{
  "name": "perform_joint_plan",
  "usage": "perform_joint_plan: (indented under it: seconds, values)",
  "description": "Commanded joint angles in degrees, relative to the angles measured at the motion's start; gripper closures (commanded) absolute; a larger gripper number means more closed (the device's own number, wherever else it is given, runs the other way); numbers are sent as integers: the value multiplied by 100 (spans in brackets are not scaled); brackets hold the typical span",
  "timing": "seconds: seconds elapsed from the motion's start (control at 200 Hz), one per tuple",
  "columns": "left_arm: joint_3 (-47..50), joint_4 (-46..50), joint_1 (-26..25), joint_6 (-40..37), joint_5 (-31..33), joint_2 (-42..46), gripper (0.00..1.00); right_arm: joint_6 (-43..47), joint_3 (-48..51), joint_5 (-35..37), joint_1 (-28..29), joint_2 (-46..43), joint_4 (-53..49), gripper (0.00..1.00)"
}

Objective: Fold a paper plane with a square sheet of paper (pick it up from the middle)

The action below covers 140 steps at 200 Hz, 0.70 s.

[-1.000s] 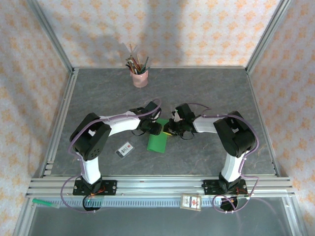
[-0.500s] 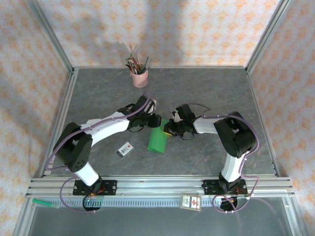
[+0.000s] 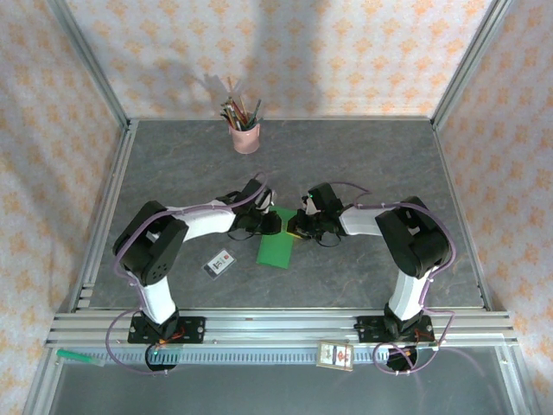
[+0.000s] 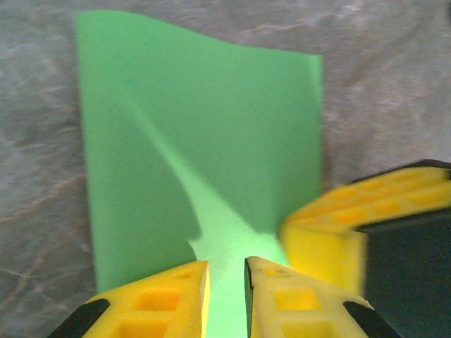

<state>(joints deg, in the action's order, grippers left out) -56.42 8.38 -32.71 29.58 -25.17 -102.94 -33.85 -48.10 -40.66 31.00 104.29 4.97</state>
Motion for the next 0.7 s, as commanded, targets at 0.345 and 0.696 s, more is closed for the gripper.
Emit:
perform_joint_plan:
  seconds: [0.345,0.696]
  values:
    - [365,-246,296,29,-259,183,75,226,301,1434,-7,621,-815,88]
    - [1049,-768,244,550,-972,814,74,227,318,1438,-2,643,-813,88]
